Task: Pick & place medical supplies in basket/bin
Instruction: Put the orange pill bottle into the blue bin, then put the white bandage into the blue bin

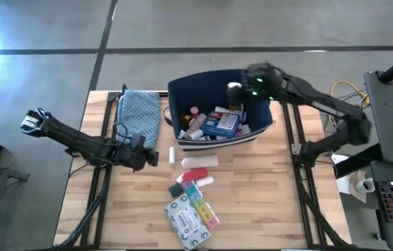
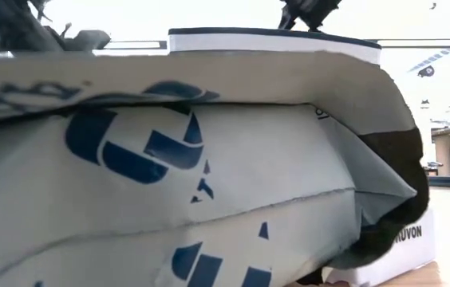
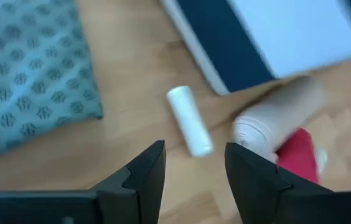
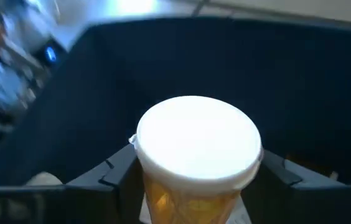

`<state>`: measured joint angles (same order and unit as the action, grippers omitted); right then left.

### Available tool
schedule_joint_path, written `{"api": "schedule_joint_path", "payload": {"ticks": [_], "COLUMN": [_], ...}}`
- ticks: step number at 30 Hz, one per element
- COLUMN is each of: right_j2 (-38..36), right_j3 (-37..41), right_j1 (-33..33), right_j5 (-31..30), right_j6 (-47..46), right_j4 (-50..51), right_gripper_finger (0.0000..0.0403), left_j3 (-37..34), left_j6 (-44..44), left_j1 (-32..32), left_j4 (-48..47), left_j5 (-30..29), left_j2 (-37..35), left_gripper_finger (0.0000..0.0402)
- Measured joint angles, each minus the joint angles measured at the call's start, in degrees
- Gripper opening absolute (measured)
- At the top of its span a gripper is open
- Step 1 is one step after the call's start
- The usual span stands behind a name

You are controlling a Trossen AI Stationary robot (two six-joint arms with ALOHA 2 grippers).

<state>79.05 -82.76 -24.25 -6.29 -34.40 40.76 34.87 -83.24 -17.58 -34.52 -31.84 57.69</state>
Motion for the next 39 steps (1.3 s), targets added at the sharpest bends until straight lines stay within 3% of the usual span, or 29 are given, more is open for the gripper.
{"api": "schedule_joint_path", "payload": {"ticks": [5, 9, 12, 19, 23, 27, 31, 37, 39], "right_j2": [10.2, 14.86, 15.67, 13.39, 11.56, 10.15, 9.84, 10.12, 10.01], "right_j3": [-9.9, -16.28, -19.67, -23.4, -23.69, -22.27, -21.8, -21.27, -21.27], "right_j1": [0.56, 2.3, 3.84, 5.65, 5.75, 5.75, 5.75, 5.77, 6.0], "right_j5": [-0.27, -8.97, -14.44, -17.57, -17.92, -17.94, -17.92, -18.14, -19.22], "right_j6": [5.59, 8.87, 10.32, 10.99, 10.3, 9.05, 8.9, 8.89, 8.9], "right_j4": [10.27, 16.68, 17.92, 19.08, 19.14, 19.29, 20.8, 21.31, 20.76], "right_gripper_finger": [0.027, 0.0322, 0.0349, 0.0365, 0.0365, 0.0365, 0.0365, 0.0366, 0.0366], "left_j3": [-4.41, -5.07, -3.23, 3.1, 4.83, 5.29, 5.23, 5.23, 5.51], "left_j6": [-3.04, -3.1, -3.12, -2.83, -0.76, 2.8, 5.2, 9.48, 9.65], "left_j1": [0.02, 0.51, 1.39, 6.19, 9.11, 9.78, 9.88, 9.53, 8.7], "left_j4": [13.3, 21.34, 21.13, 19.01, 19.06, 19.01, 18.32, 16.33, 13.82], "left_j5": [-0.07, 0.07, 0.15, 1.15, 7.79, 9.95, 10.91, 11.69, 12.6], "left_j2": [2.56, 7.86, 13.27, 25.31, 30.51, 32.68, 31.58, 25.01, 20.75], "left_gripper_finger": [0.0176, 0.0212, 0.0235, 0.0247, 0.0243, 0.0216, 0.0152, 0.0032, 0.0014]}}
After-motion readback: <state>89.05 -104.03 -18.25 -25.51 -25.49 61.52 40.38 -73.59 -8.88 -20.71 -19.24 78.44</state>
